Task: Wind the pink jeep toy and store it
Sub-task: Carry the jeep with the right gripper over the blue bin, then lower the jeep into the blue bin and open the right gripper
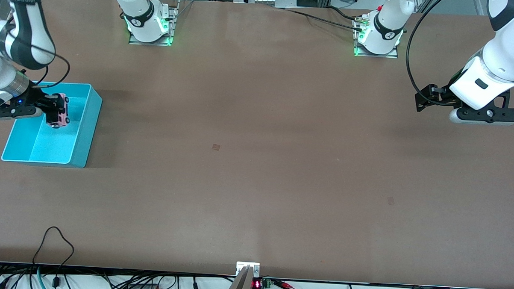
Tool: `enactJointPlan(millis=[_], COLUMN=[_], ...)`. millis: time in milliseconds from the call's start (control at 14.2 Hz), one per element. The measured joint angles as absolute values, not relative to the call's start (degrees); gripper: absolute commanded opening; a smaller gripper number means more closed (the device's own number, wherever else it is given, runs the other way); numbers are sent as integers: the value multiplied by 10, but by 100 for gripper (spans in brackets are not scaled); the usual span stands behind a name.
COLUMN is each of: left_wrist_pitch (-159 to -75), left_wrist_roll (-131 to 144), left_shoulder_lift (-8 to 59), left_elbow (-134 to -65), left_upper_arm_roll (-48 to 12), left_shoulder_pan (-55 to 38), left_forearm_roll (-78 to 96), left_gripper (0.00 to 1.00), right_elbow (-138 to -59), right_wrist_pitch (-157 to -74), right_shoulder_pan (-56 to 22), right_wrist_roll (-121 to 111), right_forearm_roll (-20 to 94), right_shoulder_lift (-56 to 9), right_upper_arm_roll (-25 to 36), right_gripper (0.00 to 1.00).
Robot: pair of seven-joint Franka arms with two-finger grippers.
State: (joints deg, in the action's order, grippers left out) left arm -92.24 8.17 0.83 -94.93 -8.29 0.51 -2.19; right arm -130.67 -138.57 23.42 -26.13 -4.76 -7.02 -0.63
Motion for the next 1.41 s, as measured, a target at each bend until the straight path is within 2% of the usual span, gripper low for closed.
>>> enactJointPlan(millis=[212, 494, 565, 706, 776, 847, 918, 988, 1412], left_wrist_pitch=[-922, -922, -922, -922, -922, -922, -922, -922, -922], left_wrist_roll=[82, 82, 82, 82, 82, 82, 82, 82, 82], left_shoulder_lift=[8, 8, 8, 8, 8, 8, 8, 8, 8], left_elbow=[-949, -949, -949, -949, -949, -949, -949, -949, -949], left_upper_arm_roll=[-83, -83, -83, -83, -83, -83, -83, -83, -83], left_shoulder_pan=[5, 5, 5, 5, 5, 5, 5, 5, 5], left_forearm_roll=[-22, -22, -22, -22, -22, -22, -22, -22, -22], left_gripper=[100, 100, 100, 100, 100, 100, 100, 100, 100], right_elbow=[-1306, -1306, -1306, -1306, -1306, -1305, -1305, -1304, -1284], right_wrist_pitch=[-1424, -1428, -1428, -1432, -1434, -1436, -1436, -1436, -1415], right_shoulder_pan=[259, 277, 282, 291, 292, 292, 292, 292, 268], right_wrist_roll=[-259, -258, -259, -259, -259, -259, -259, -259, -263], right_forearm_roll=[-48, -48, -48, -48, -48, -48, -48, -48, -52], right_shoulder_lift=[-114, -147, -154, -168, -173, -174, -174, -174, -132], right_upper_arm_roll=[-7, -7, -7, -7, -7, -8, -9, -10, -28], right_gripper=[0, 0, 9, 43, 68, 86, 96, 100, 100])
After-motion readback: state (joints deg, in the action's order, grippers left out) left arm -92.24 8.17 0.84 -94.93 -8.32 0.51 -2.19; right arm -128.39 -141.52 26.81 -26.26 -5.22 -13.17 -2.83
